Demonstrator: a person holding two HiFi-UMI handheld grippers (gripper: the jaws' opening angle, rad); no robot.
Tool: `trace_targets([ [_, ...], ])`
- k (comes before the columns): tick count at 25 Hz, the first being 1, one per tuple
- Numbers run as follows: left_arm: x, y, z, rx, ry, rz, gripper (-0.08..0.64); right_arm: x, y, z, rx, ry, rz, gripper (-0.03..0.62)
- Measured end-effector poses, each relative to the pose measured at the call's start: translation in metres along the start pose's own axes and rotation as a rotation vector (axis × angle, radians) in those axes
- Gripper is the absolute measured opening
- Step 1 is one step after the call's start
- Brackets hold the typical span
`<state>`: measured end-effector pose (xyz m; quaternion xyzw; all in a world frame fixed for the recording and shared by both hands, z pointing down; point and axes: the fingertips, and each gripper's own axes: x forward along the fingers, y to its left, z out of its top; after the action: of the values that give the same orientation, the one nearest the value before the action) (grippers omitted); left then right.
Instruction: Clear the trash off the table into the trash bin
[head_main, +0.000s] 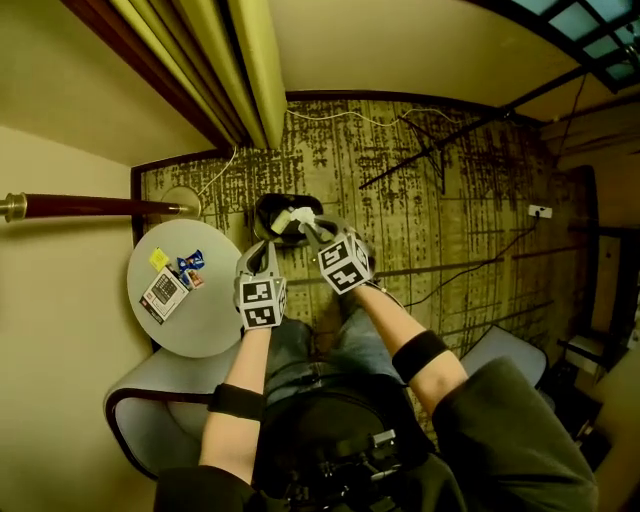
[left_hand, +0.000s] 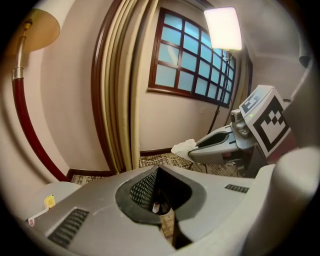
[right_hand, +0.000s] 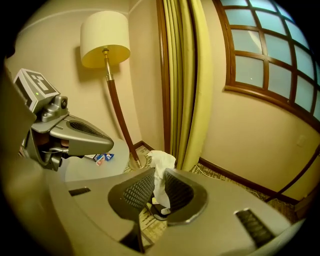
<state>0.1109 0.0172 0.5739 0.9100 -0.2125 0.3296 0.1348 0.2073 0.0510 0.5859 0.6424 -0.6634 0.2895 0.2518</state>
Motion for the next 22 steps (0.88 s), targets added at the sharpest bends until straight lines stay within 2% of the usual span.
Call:
trace_targets([
  [10, 0.091, 0.015, -0.068, -0.035, 0.078, -0.011, 0.001, 0.12, -0.012, -0.1, 0.09, 0.119, 0.04, 0.078],
  [22, 0.223, 0.043, -0.199, -0.107, 0.172, 0.011, 0.001, 0.263, -0.018, -0.229, 0.11, 0.217, 0.083, 0.078],
])
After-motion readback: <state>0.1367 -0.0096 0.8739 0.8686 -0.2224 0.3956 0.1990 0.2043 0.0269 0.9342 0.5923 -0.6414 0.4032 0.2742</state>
